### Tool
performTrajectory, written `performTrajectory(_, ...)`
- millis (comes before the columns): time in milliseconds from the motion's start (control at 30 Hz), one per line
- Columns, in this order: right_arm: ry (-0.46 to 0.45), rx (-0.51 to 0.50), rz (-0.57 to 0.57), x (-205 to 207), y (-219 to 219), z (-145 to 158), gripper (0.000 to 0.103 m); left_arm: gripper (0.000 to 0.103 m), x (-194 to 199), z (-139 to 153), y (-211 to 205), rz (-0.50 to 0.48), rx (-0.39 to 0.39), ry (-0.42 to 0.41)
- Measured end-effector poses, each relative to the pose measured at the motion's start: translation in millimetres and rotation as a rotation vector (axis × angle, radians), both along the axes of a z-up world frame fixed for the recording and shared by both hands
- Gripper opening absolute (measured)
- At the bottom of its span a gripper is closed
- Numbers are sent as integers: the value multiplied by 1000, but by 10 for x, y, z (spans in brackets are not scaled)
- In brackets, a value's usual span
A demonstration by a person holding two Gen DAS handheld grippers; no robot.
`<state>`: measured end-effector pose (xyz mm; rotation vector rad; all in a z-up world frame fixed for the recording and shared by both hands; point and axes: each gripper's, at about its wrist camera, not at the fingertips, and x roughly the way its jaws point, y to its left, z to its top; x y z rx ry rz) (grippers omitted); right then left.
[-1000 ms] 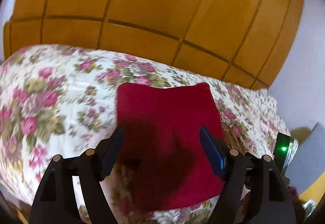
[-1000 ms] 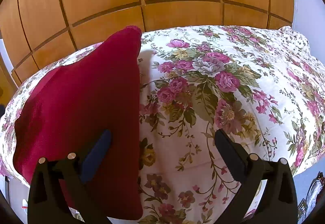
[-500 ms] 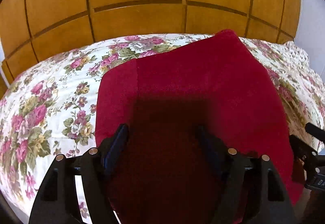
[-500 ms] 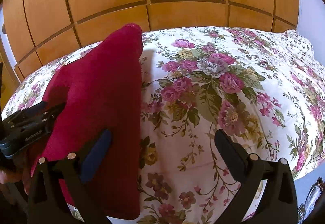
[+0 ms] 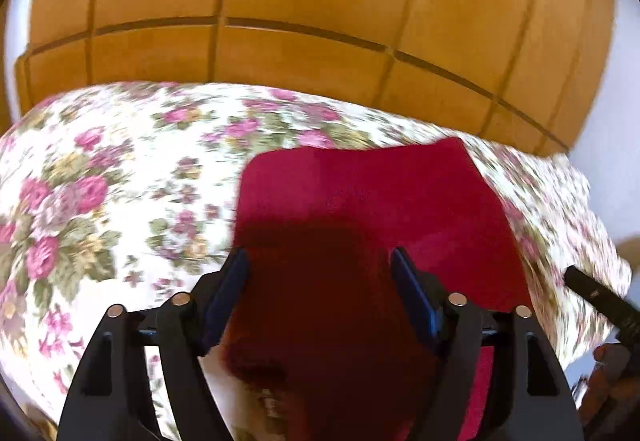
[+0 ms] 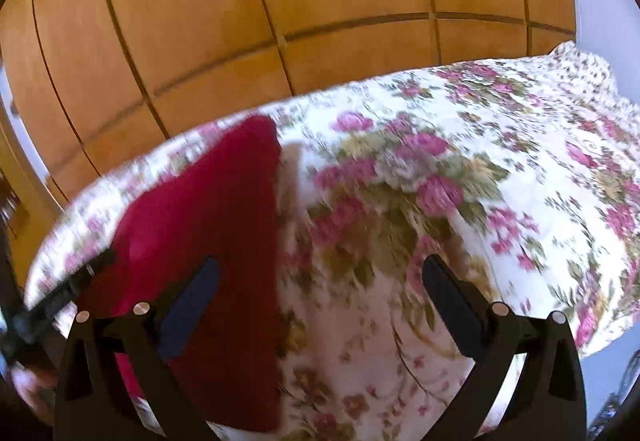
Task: Fold small clothes
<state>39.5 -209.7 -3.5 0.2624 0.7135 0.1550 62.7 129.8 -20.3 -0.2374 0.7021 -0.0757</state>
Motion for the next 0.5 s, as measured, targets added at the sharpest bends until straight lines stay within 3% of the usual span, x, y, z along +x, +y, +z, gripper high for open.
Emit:
performTrajectory(100,15,-13,40,250,107,110,101,76,90,-42,110,21,-51,46)
performTrajectory(233,58,-102,81,645,402,113,101,76,175,-150,159,42,-28,109)
performTrajectory(300,101,-117,82,795,511,16,101,81,241,-281,168,32,-26,162)
performTrajectory(400,221,-213,60,1088,659,-373,101,85,302,-425,183,18,-24,167)
performTrajectory(500,192,-213,69,1188,642,-573,100,86,356,-469,93,-4,44,136)
